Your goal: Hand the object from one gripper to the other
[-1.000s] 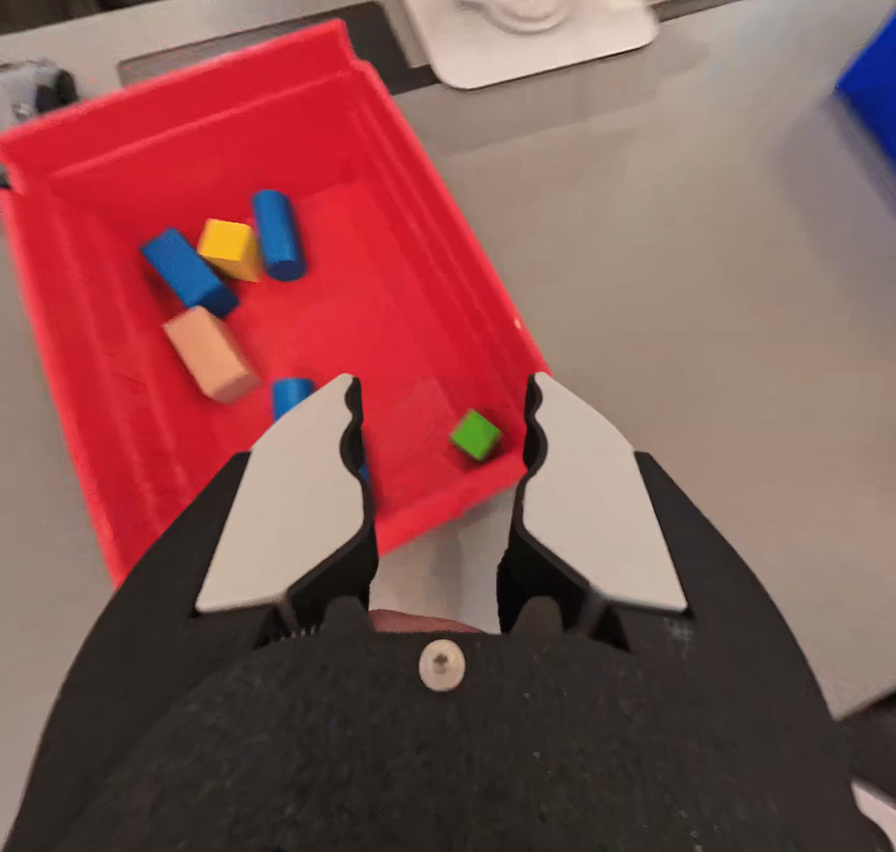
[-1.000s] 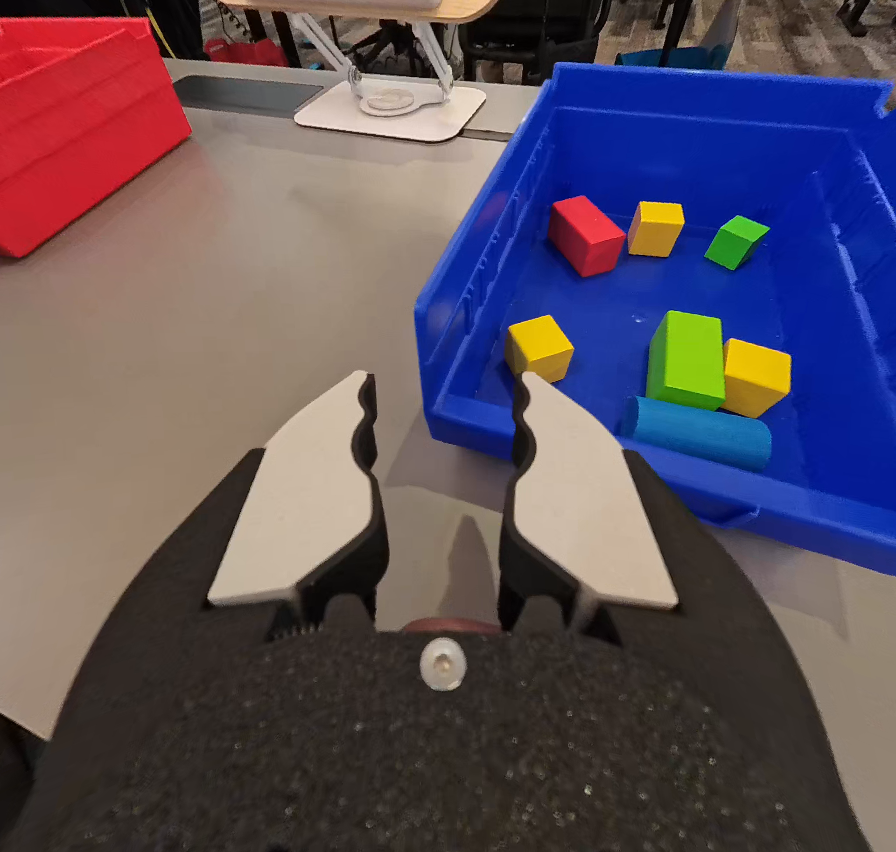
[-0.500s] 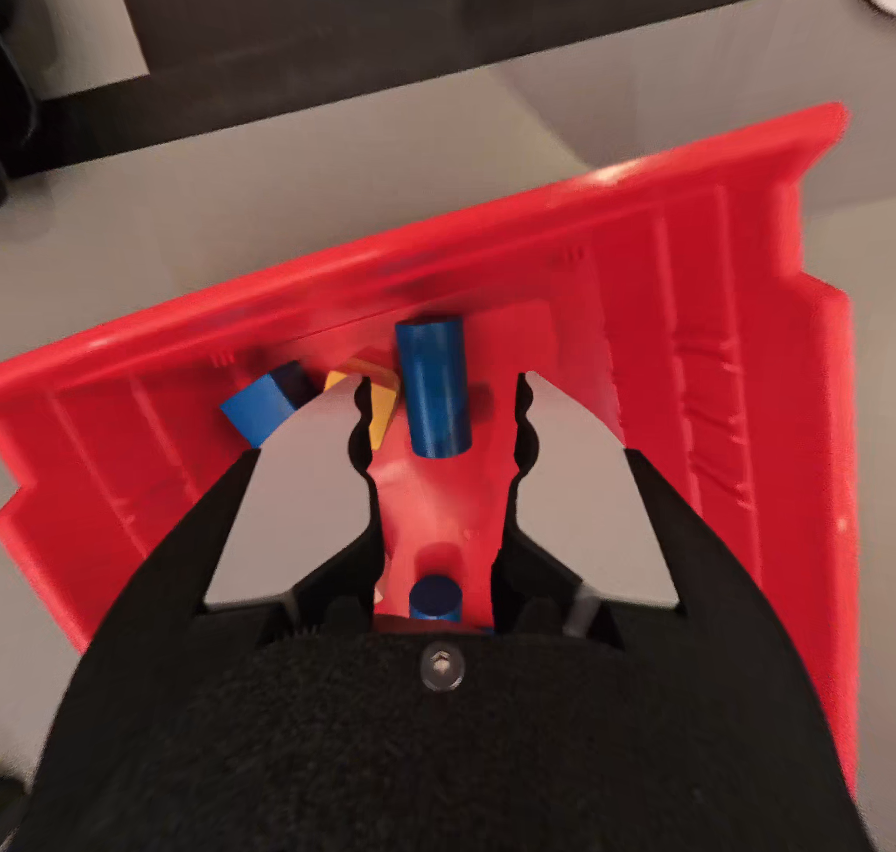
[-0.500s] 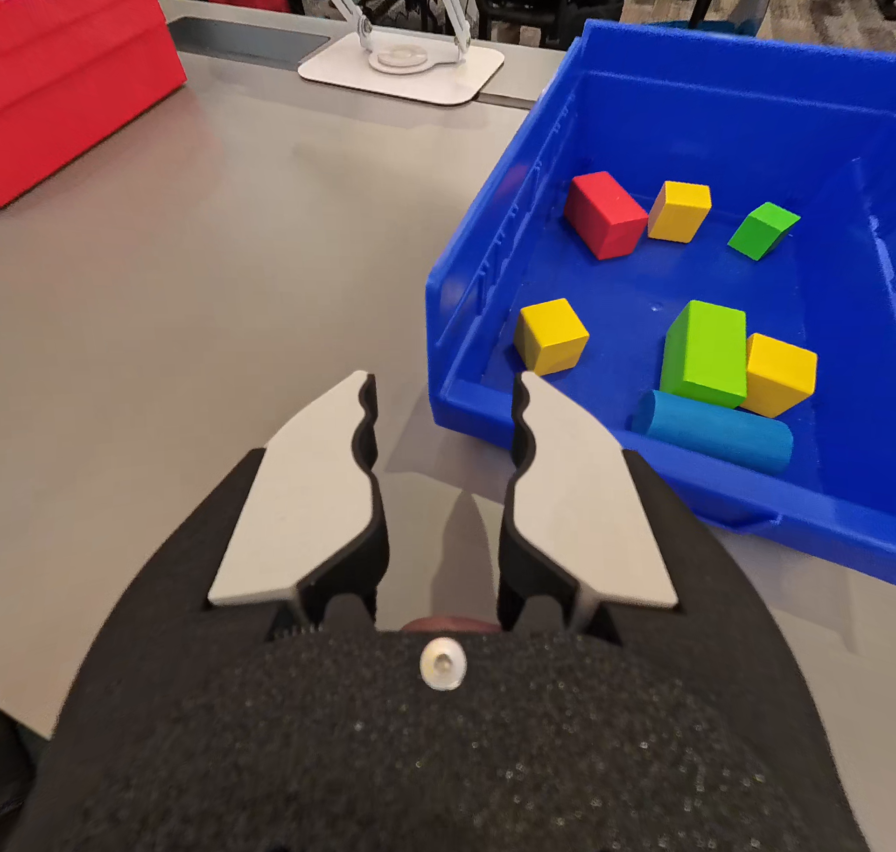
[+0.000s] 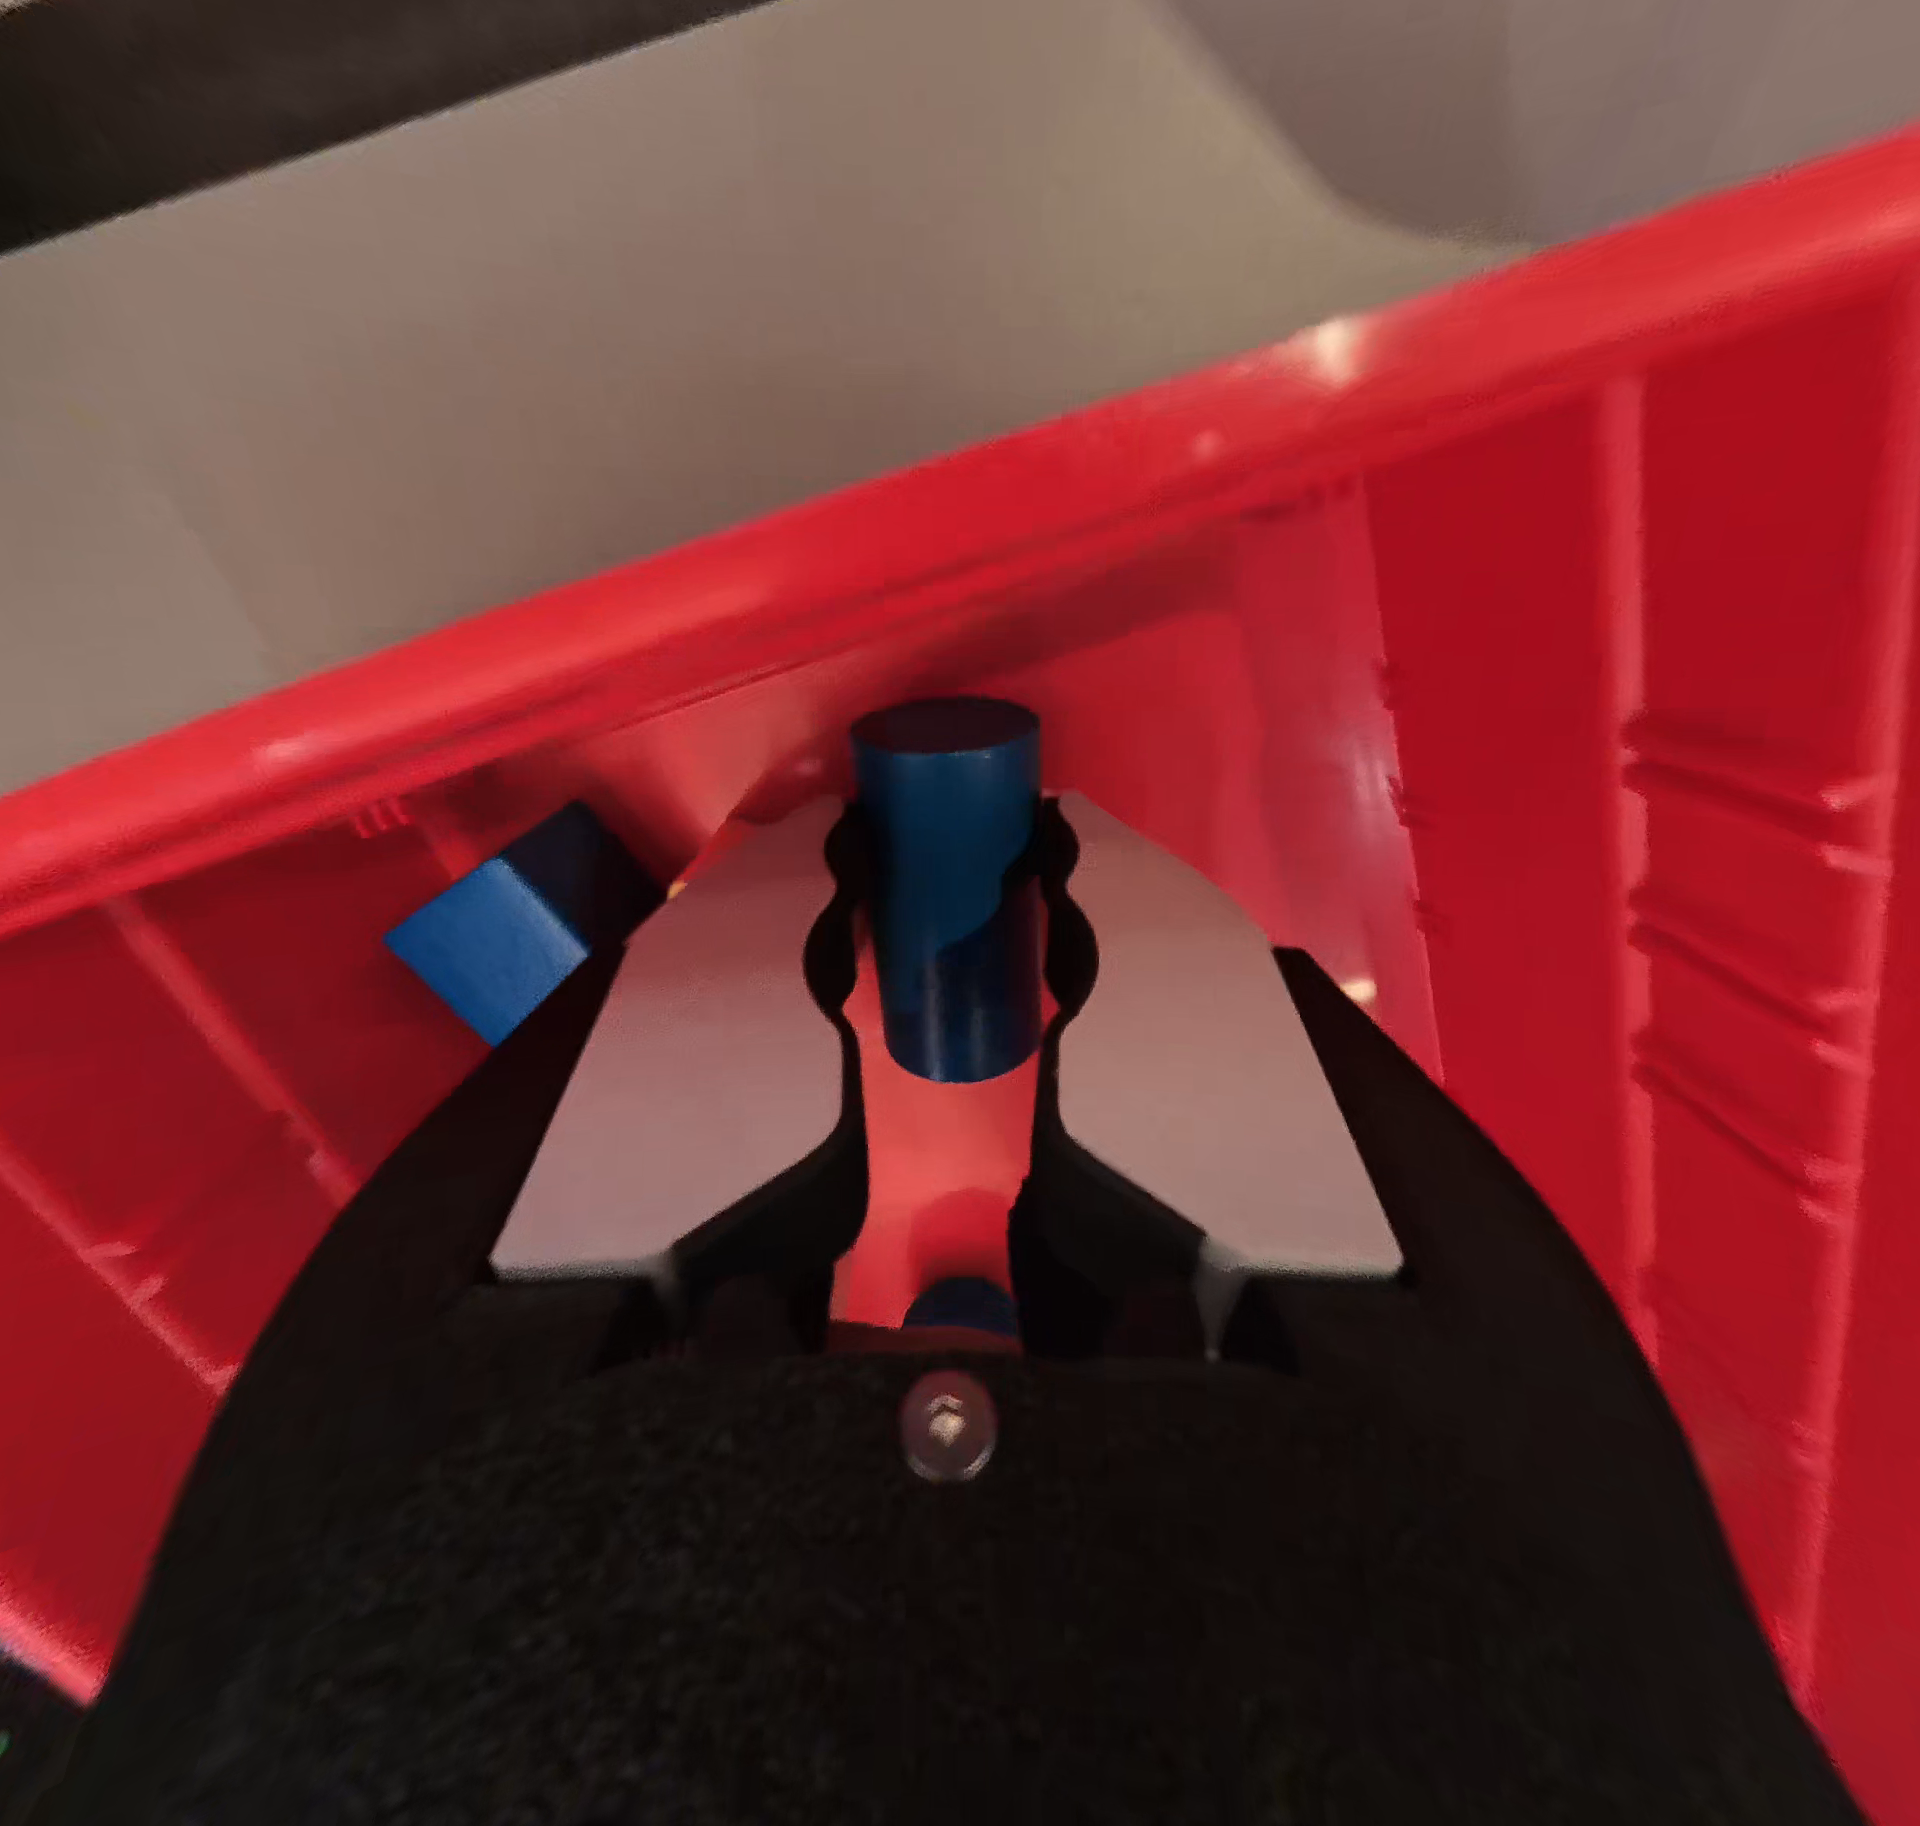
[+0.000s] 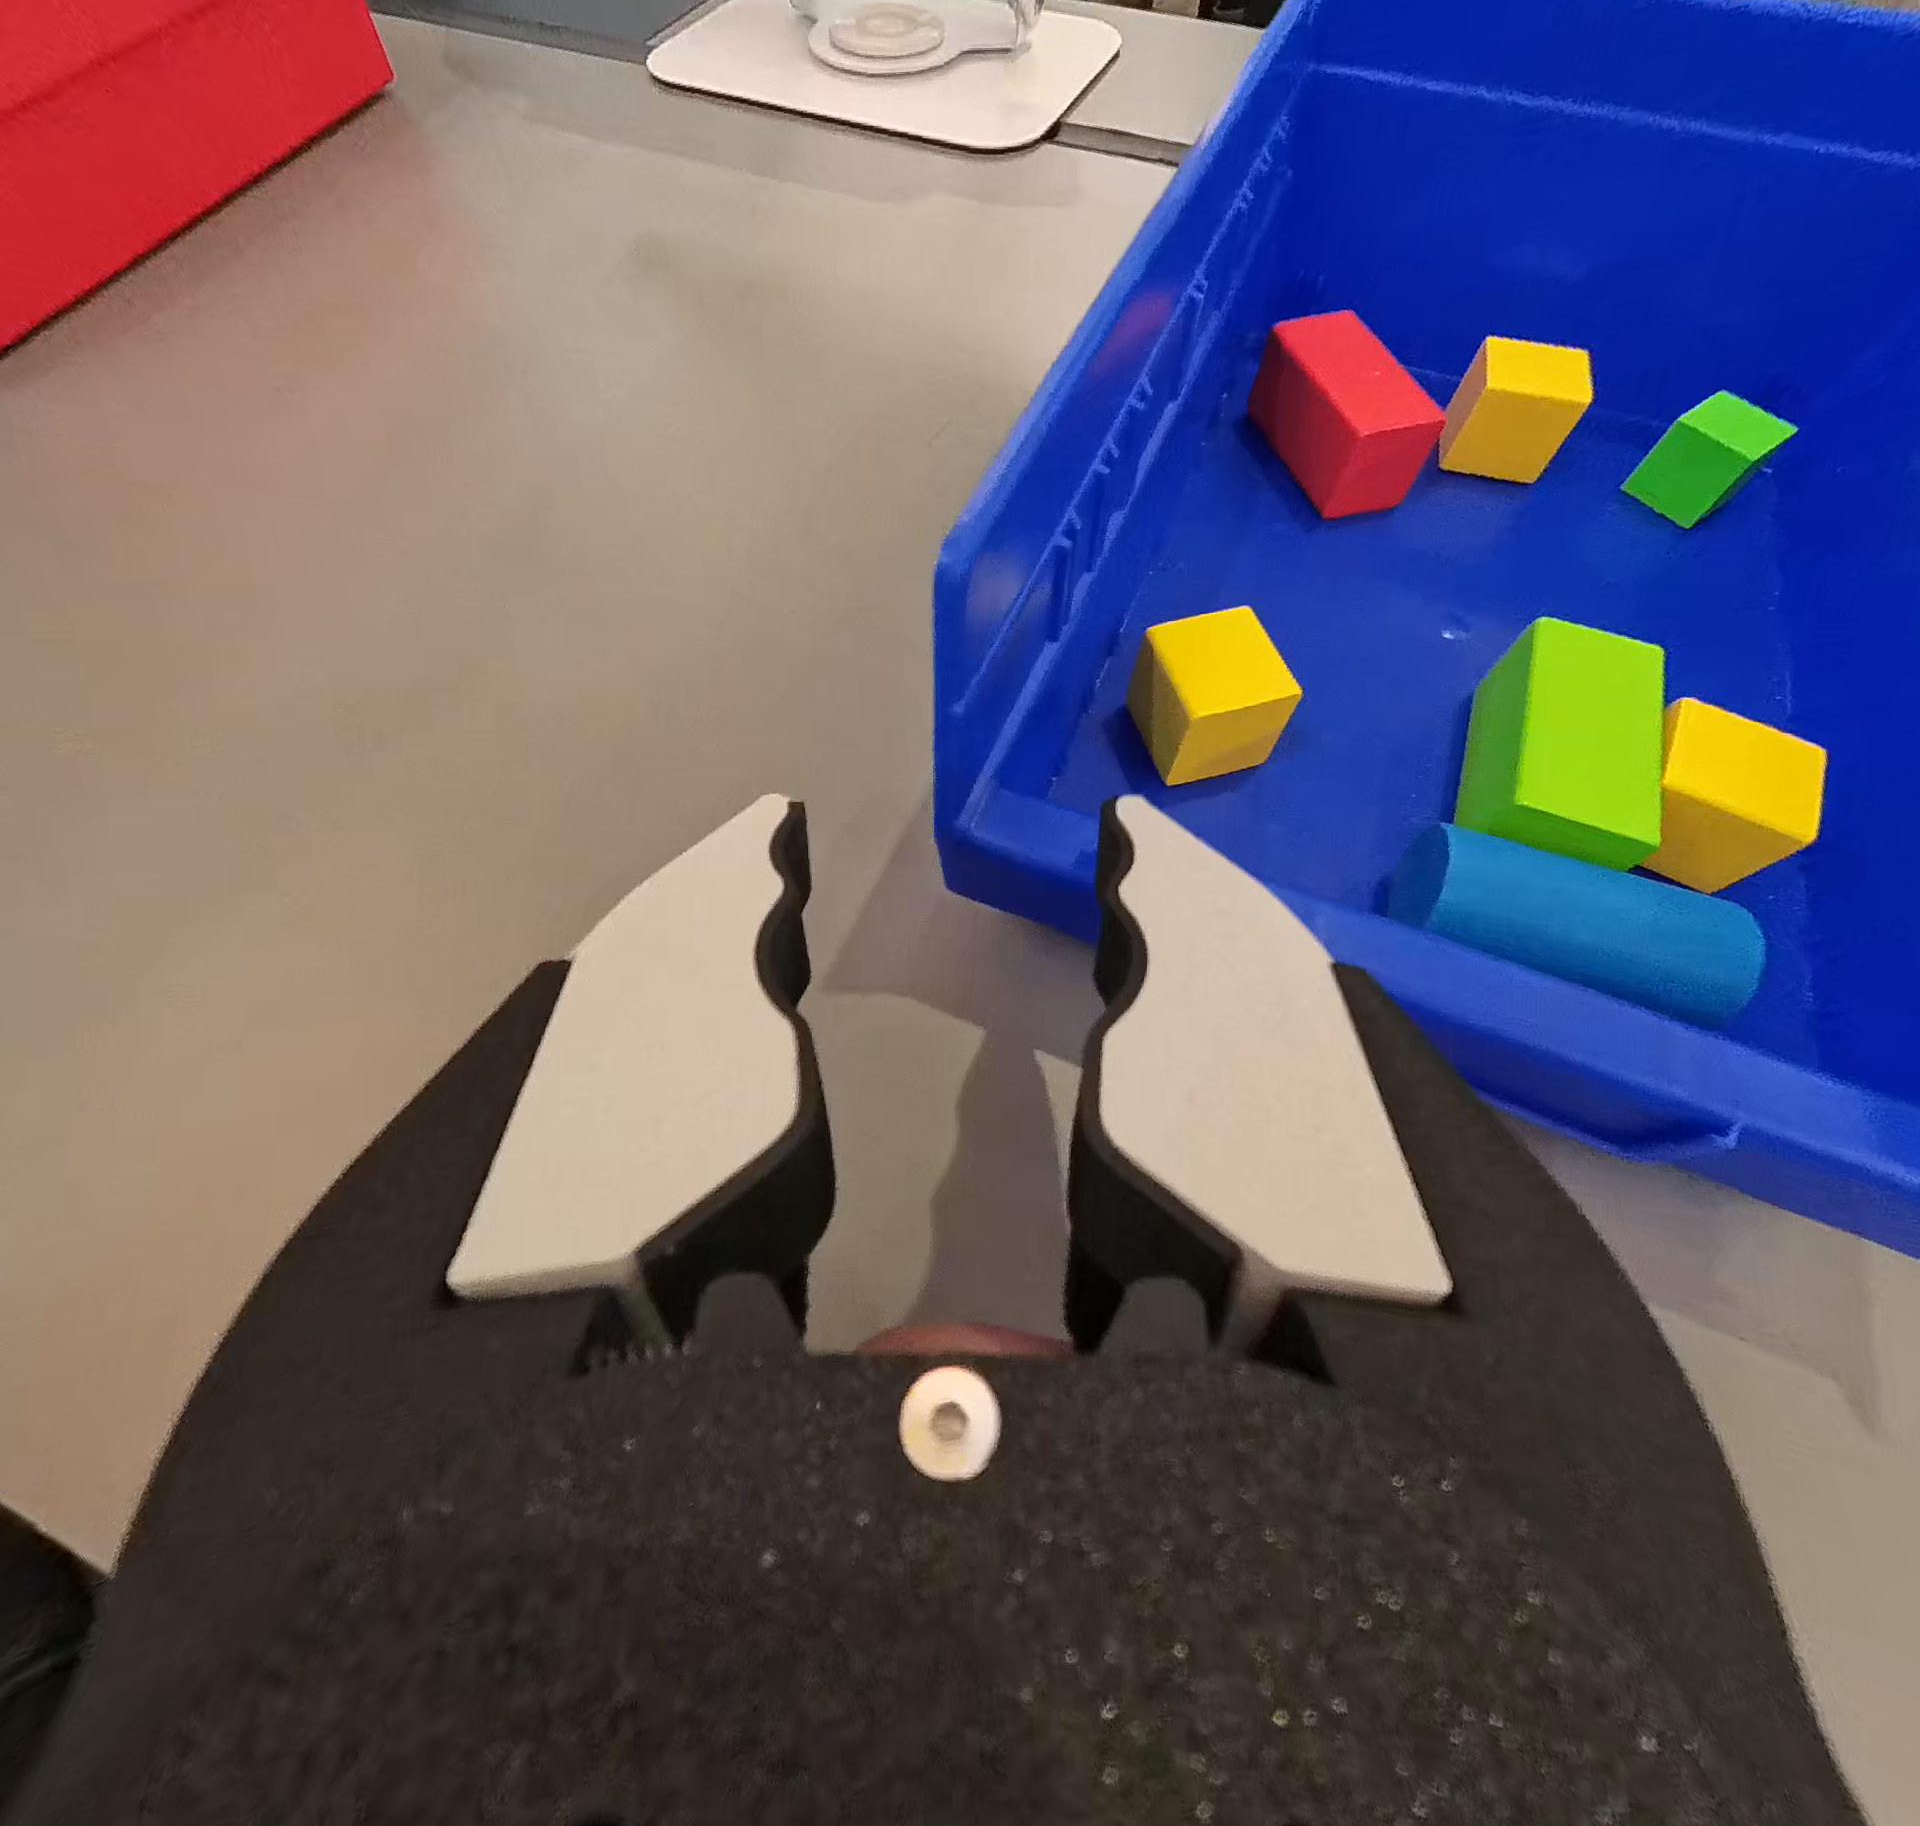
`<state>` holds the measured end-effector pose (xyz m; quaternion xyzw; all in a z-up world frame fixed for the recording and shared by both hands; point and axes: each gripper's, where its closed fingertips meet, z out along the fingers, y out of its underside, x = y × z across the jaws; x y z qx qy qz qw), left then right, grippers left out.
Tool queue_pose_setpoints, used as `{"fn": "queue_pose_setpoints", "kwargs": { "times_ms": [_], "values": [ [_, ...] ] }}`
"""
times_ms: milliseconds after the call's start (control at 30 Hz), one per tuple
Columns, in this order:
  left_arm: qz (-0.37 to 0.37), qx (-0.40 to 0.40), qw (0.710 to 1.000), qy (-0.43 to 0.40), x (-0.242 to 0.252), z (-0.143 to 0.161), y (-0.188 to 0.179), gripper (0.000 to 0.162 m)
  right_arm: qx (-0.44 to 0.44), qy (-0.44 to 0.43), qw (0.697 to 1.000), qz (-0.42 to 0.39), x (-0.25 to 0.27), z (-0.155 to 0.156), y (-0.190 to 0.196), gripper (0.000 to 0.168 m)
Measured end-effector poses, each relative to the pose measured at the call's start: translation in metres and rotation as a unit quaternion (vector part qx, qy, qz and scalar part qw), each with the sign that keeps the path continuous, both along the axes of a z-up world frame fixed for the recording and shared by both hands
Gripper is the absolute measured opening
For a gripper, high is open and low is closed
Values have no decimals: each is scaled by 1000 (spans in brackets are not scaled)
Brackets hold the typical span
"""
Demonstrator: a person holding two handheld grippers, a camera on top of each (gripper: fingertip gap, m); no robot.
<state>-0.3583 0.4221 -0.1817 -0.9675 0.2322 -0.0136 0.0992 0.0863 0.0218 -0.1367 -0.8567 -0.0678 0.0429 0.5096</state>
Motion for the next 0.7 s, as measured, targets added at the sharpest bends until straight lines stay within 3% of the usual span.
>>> {"fn": "queue_pose_setpoints", "kwargs": {
  "times_ms": [133,267,400,500,600,700],
  "values": [
    [-21,54,992,-114,15,42,-8,32,8,6,1000,3,-1,5,-1,53],
    [-80,139,949,-271,32,106,-40,32,24,37,999,18,-6,17,1,52],
    [-139,190,852,-468,60,181,-109,32,67,72,993,68,-23,53,12,53],
    [-209,209,760,-579,92,229,-173,32,84,122,974,171,-69,86,26,54],
    [-263,206,691,-641,133,257,-231,32,86,193,938,276,-124,122,44,53],
    [-292,203,645,-677,172,271,-276,32,81,261,892,361,-178,155,62,55]
  ]
}}
